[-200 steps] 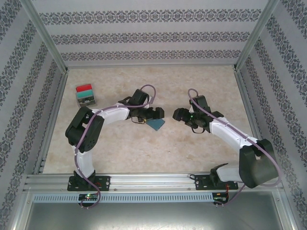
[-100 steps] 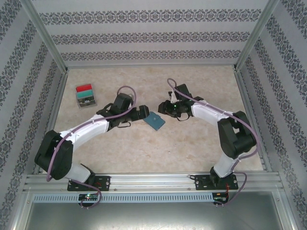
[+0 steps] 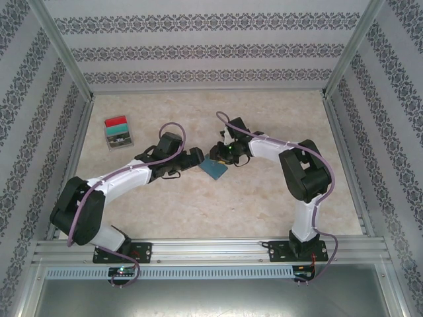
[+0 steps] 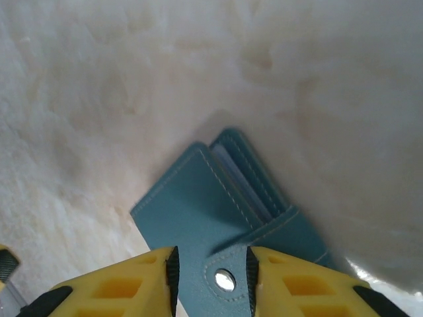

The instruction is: Put the credit cards into the card holder

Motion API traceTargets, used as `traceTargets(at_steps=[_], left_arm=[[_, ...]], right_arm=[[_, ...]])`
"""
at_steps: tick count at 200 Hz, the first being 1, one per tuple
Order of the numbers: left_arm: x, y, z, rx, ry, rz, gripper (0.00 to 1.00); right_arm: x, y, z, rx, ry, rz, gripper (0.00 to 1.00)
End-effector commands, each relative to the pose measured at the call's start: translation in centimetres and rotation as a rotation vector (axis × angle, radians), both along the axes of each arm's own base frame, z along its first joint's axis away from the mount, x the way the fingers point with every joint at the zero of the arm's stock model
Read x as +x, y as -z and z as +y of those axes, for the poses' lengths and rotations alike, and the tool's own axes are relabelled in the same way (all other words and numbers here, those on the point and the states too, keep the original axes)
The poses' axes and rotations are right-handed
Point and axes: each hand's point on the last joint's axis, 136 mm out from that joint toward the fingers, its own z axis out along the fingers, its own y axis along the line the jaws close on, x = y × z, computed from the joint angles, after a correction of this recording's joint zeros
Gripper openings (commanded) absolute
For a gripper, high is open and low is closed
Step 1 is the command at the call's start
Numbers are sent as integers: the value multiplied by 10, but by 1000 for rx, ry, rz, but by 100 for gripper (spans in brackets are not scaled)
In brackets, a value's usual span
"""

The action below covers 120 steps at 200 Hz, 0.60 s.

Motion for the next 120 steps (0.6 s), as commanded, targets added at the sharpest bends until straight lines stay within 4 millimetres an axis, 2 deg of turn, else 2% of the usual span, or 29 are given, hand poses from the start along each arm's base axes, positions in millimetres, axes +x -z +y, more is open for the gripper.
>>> traceTargets(at_steps=[1,37,61,73,84,105,120], left_arm=[[7,-1,1,-7,-12,9,97],[5,9,-2,-30,-25,45,95],[2,19,-3,-48,-35,68,92],[1,23,-5,-76,-37,76,89],[-1,25,-9,-103,-38,90,87],[-5,31,-12,-132,-44,120,82],[-8,33,-10,-150,-67,130,81]], right_arm=[[-16,13,-2,-11,30,42,35],[-43,21,-11,-6,156,90,35],[-60,14,1,107,238,108,31],[-63,5,4,146,271,99,31],[-61,-16,7,172,255,36,31],[-53,-42,-10,109,236,-66,32],[-52,-38,-29,5,195,-85,31]])
